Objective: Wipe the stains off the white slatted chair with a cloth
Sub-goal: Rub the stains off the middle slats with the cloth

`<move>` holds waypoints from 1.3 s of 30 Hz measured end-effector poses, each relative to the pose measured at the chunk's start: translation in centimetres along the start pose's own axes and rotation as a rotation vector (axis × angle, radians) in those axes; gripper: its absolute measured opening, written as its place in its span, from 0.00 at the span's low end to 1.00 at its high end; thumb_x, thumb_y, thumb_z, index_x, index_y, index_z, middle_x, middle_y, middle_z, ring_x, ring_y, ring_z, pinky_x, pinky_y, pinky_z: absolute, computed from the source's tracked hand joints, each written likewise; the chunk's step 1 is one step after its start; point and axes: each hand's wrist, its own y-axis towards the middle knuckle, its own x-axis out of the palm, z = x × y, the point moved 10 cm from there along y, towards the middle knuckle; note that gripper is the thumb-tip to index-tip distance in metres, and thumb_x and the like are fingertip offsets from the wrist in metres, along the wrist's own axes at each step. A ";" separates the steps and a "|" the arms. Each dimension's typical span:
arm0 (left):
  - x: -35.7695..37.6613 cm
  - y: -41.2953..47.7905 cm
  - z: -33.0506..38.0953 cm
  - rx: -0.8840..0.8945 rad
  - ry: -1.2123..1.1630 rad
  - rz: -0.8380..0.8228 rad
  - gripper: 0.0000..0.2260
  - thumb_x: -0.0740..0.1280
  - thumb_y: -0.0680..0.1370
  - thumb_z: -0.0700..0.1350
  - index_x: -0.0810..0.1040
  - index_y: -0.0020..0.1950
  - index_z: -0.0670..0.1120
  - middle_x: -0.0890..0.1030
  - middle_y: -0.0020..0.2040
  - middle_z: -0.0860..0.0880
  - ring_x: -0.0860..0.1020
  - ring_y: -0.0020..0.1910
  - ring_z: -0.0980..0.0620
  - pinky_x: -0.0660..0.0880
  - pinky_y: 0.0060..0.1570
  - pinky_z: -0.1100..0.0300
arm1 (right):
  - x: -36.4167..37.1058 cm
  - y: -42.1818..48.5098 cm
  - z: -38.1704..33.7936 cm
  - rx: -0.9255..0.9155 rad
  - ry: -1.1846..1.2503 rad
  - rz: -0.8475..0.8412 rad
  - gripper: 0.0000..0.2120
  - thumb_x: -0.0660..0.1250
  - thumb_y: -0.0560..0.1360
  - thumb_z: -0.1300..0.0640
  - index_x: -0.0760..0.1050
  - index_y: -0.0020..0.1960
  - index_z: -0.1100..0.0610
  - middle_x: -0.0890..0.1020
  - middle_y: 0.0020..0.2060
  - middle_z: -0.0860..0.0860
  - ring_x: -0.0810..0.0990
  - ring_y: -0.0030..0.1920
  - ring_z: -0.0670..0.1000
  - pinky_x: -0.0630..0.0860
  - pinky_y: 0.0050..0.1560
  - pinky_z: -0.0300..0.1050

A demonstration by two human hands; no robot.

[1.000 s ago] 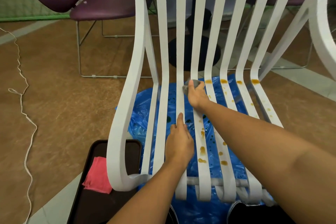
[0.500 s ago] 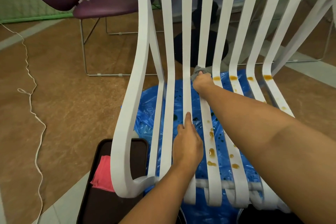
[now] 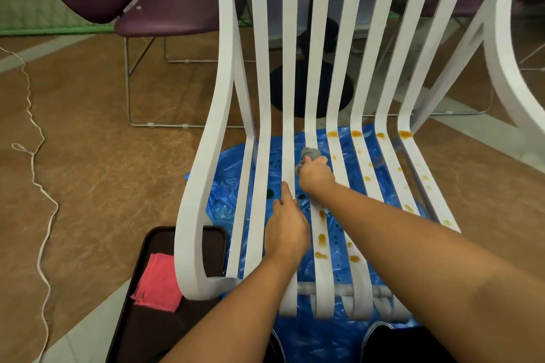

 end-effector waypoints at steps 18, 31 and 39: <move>1.0 0.9 -0.7 0.018 -0.024 0.019 0.25 0.50 0.87 0.49 0.44 0.83 0.55 0.72 0.68 0.44 0.73 0.42 0.54 0.74 0.43 0.55 | 0.1 0.5 -0.9 -0.051 -0.002 -0.052 0.23 0.54 0.84 0.49 0.59 0.72 0.63 0.74 0.65 0.62 0.74 0.64 0.62 0.71 0.59 0.54; 1.2 1.1 -0.7 0.002 0.099 0.032 0.27 0.52 0.87 0.48 0.42 0.83 0.53 0.71 0.69 0.44 0.69 0.39 0.54 0.70 0.40 0.57 | 0.6 1.1 0.3 -0.015 -0.067 -0.024 0.21 0.57 0.83 0.50 0.59 0.70 0.61 0.78 0.59 0.59 0.78 0.58 0.58 0.72 0.48 0.51; 1.1 1.2 -0.7 0.021 0.009 0.044 0.25 0.50 0.87 0.50 0.44 0.83 0.55 0.73 0.65 0.44 0.74 0.39 0.56 0.78 0.41 0.53 | -0.1 2.7 -2.7 -0.143 -0.058 -0.027 0.20 0.57 0.81 0.53 0.64 0.69 0.62 0.72 0.64 0.60 0.73 0.63 0.61 0.65 0.51 0.49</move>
